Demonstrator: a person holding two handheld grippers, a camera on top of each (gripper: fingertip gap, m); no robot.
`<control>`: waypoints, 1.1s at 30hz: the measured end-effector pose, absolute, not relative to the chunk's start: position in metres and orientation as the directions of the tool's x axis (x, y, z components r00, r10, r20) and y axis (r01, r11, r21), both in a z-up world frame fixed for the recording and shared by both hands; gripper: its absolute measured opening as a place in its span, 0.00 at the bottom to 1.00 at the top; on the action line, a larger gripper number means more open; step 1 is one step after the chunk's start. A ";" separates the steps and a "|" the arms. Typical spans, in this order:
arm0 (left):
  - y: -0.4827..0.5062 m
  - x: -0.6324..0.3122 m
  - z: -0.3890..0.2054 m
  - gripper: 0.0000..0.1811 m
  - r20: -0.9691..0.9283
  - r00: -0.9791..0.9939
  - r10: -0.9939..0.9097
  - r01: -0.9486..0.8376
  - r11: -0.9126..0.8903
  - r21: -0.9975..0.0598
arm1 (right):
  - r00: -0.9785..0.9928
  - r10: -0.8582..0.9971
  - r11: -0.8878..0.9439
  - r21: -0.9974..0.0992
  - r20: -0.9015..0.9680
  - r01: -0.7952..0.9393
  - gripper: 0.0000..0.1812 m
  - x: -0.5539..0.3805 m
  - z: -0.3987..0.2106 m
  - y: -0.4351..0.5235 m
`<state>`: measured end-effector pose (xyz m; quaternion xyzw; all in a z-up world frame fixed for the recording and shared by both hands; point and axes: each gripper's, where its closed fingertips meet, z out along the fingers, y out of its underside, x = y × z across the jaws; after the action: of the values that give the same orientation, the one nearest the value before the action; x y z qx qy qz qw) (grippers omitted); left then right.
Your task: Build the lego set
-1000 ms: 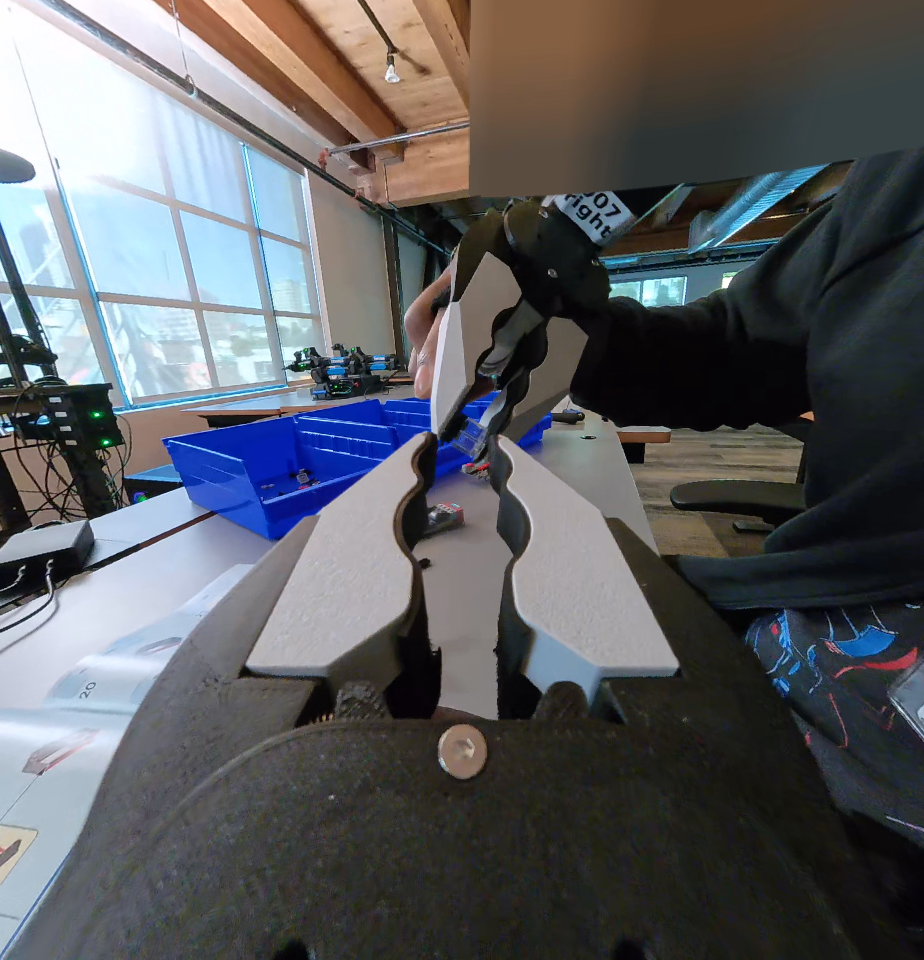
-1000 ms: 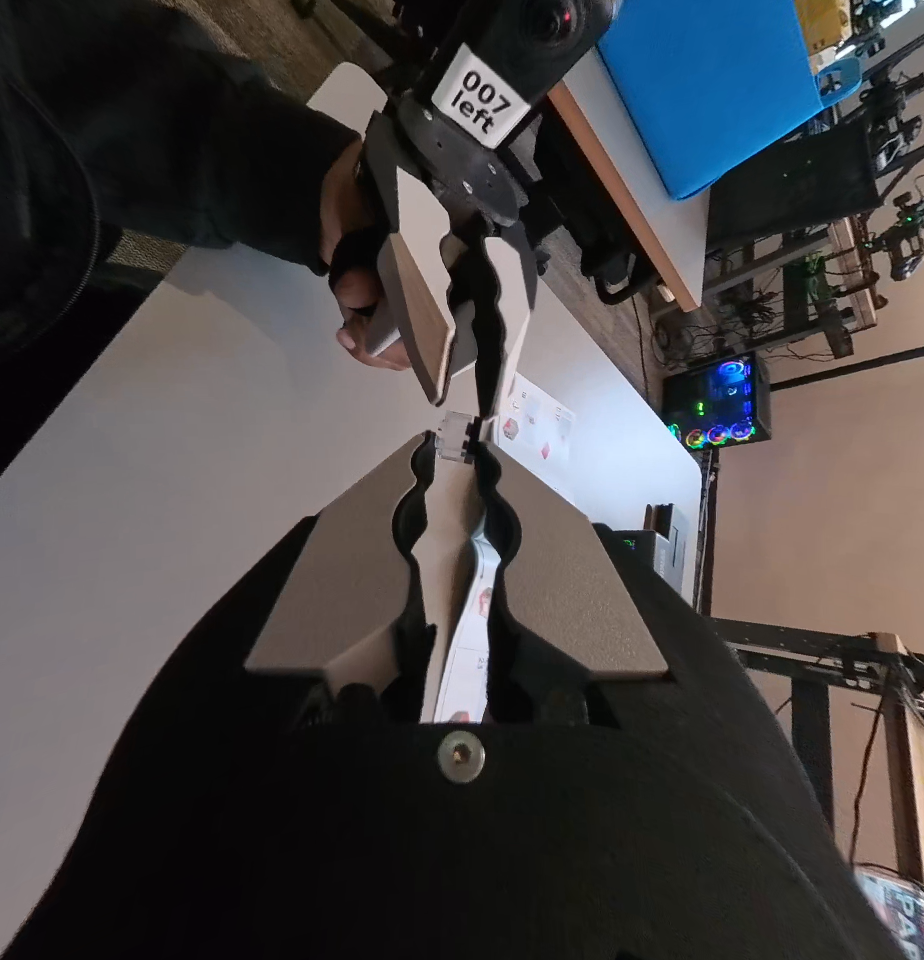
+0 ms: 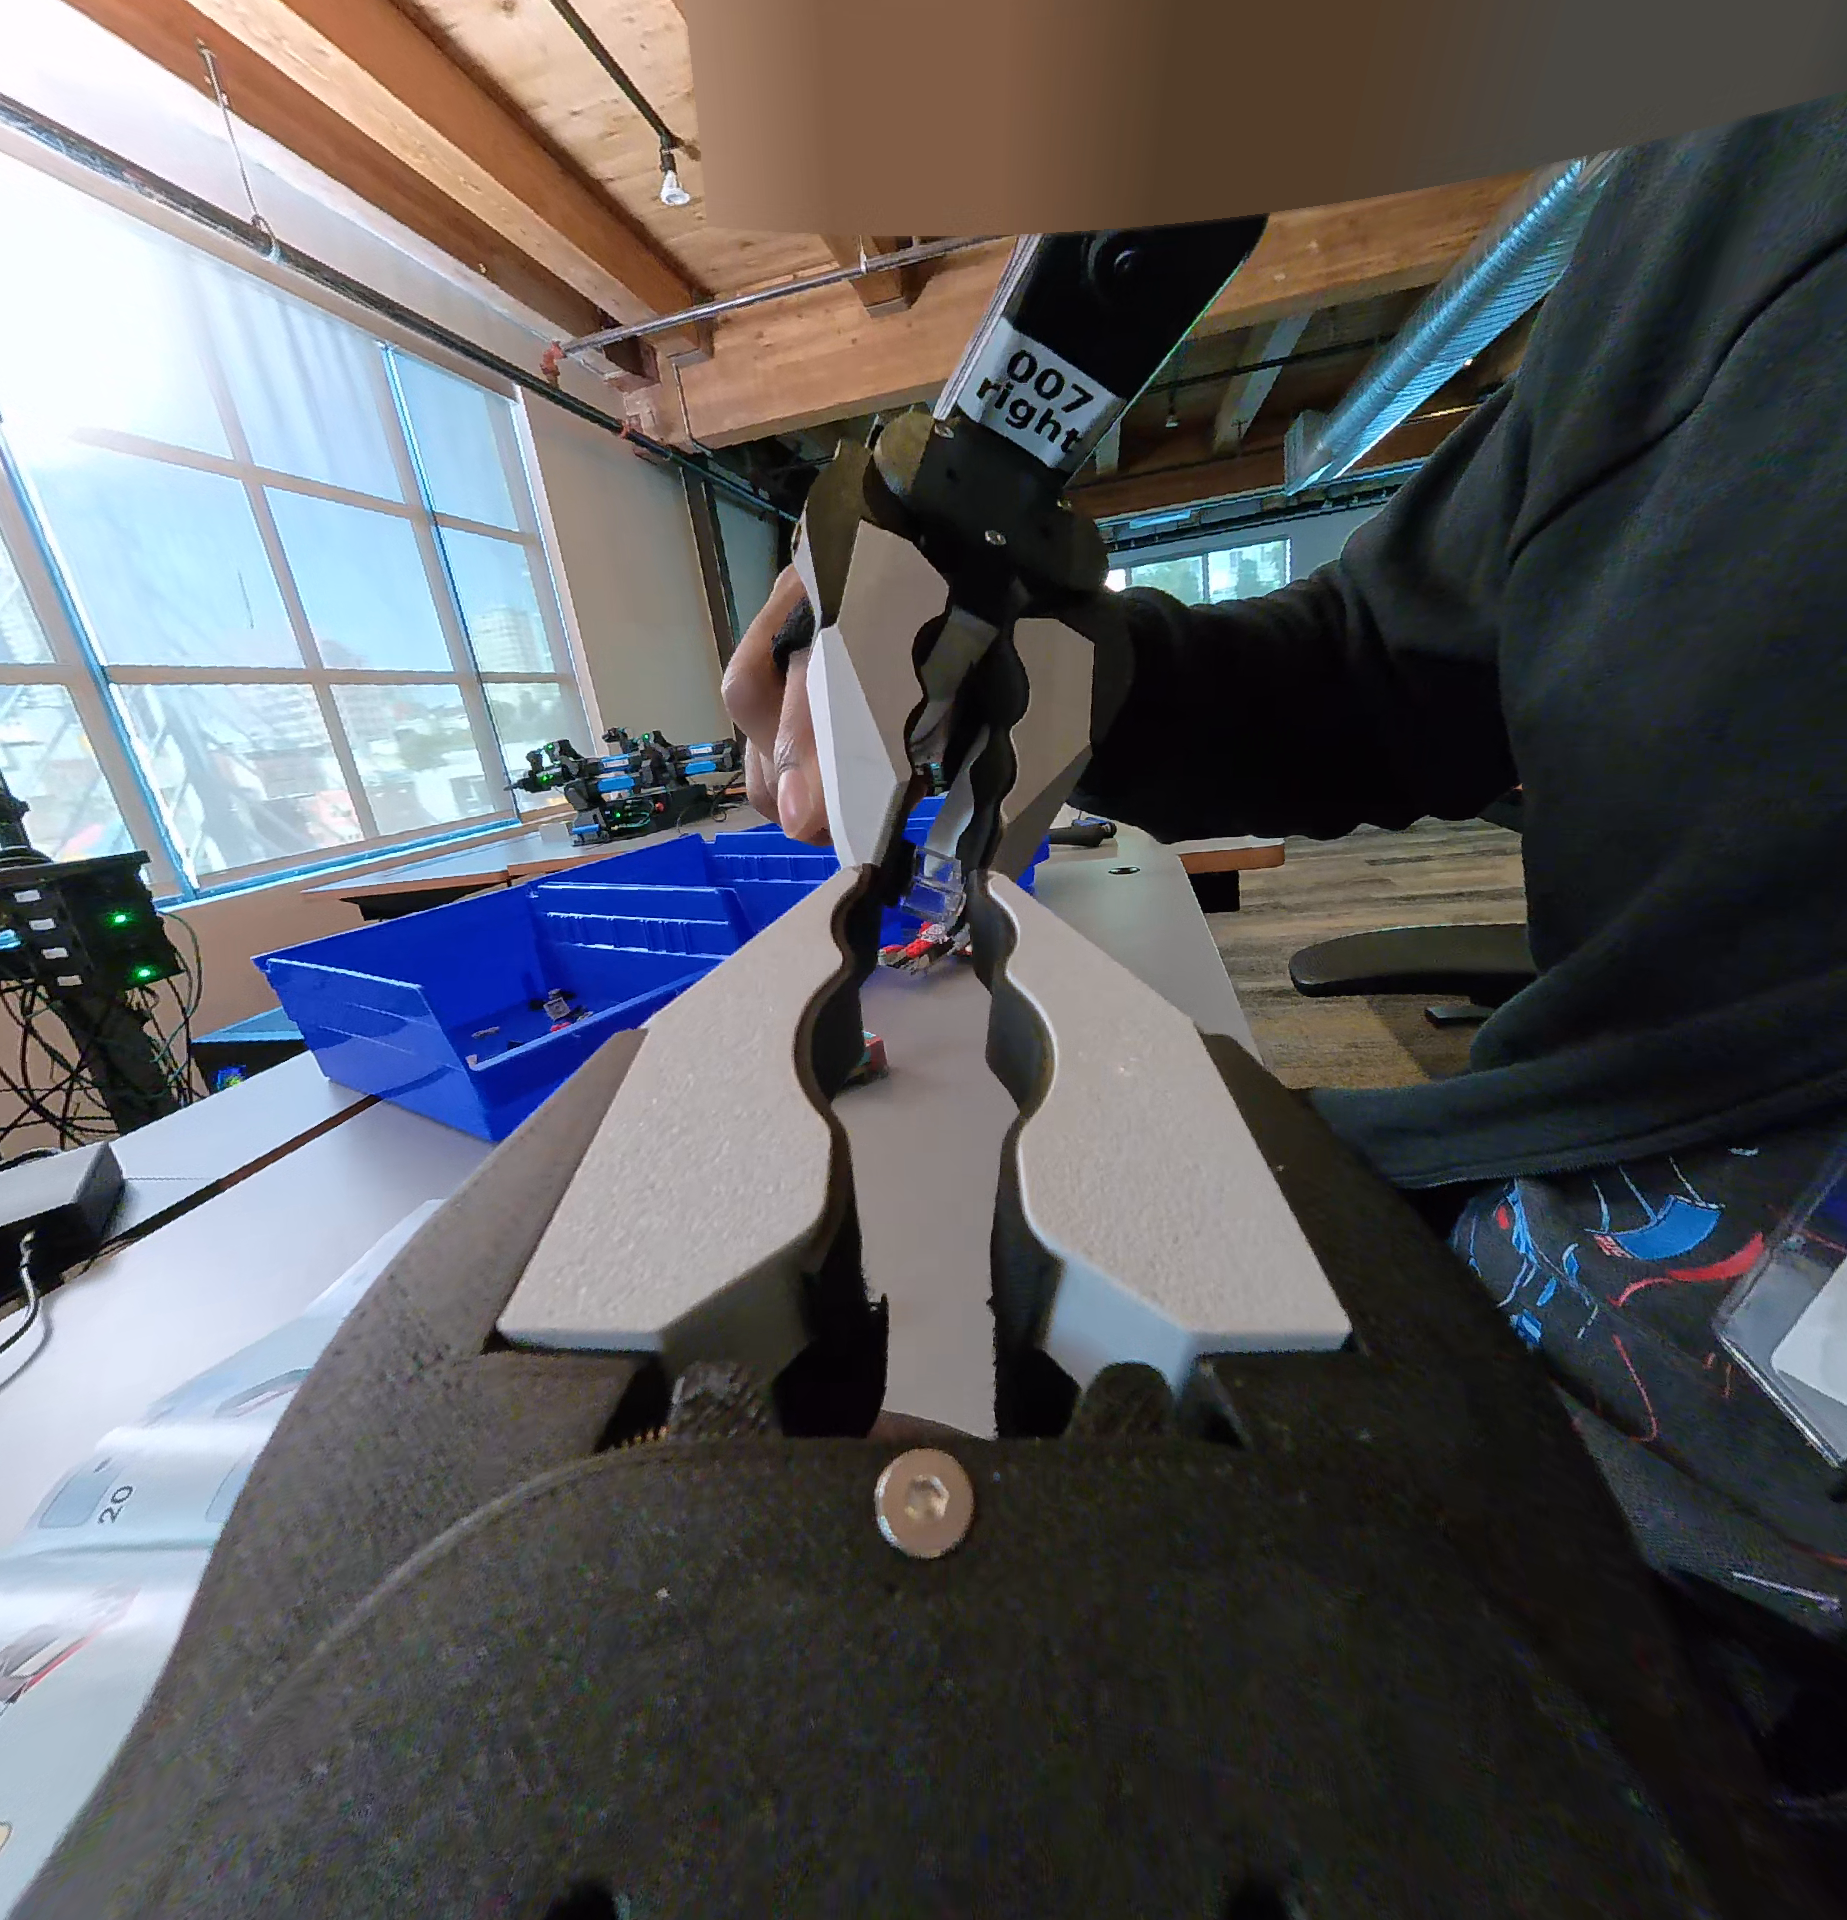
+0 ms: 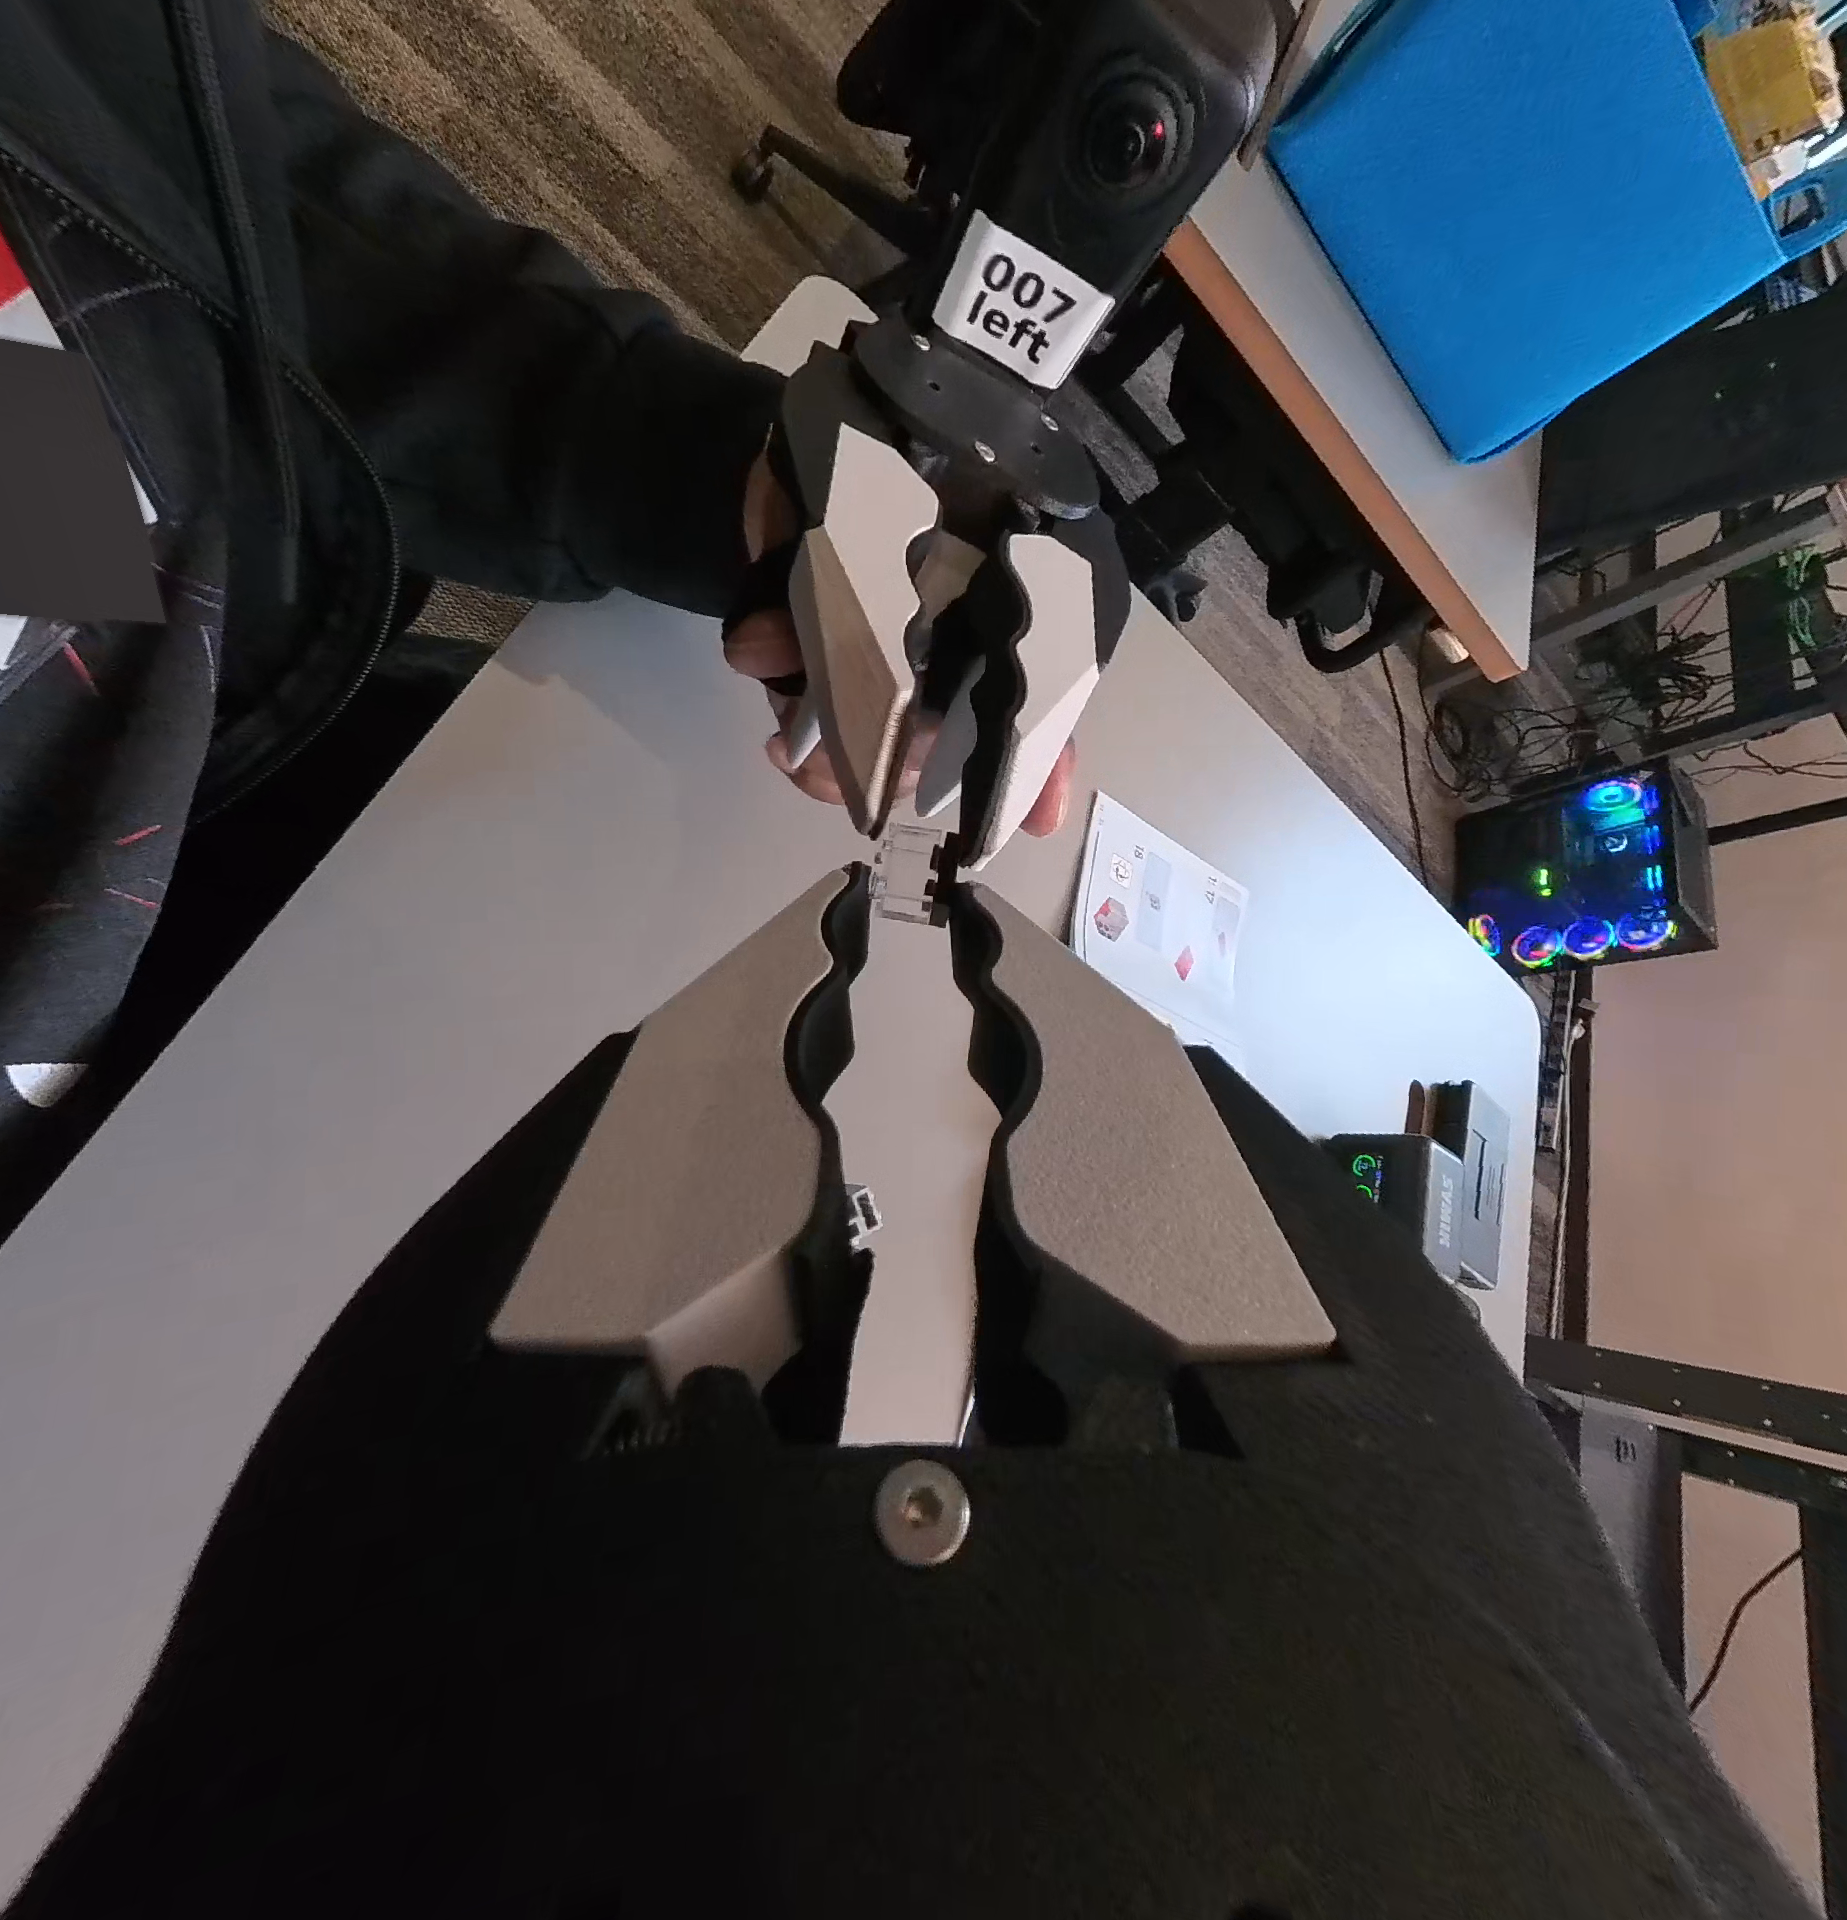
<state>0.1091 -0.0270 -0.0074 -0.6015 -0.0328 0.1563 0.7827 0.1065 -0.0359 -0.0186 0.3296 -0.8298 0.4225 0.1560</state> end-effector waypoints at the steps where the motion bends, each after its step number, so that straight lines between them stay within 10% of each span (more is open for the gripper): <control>1: -0.027 0.109 -0.008 0.09 -0.139 0.949 0.285 -0.207 0.225 -0.952 | -0.734 -0.416 0.426 -0.598 0.537 -0.679 0.09 0.107 -0.019 -0.036; 33: -0.032 0.098 -0.008 0.12 -0.056 0.955 0.290 -0.133 0.250 -0.959 | -0.623 -0.417 0.453 -0.443 0.662 -0.774 0.08 0.096 -0.025 -0.036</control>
<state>0.0975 -0.0322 -0.0081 -0.5976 -0.0660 0.1343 0.7877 0.0955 -0.0362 -0.0247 0.3639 -0.8186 0.3758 0.2372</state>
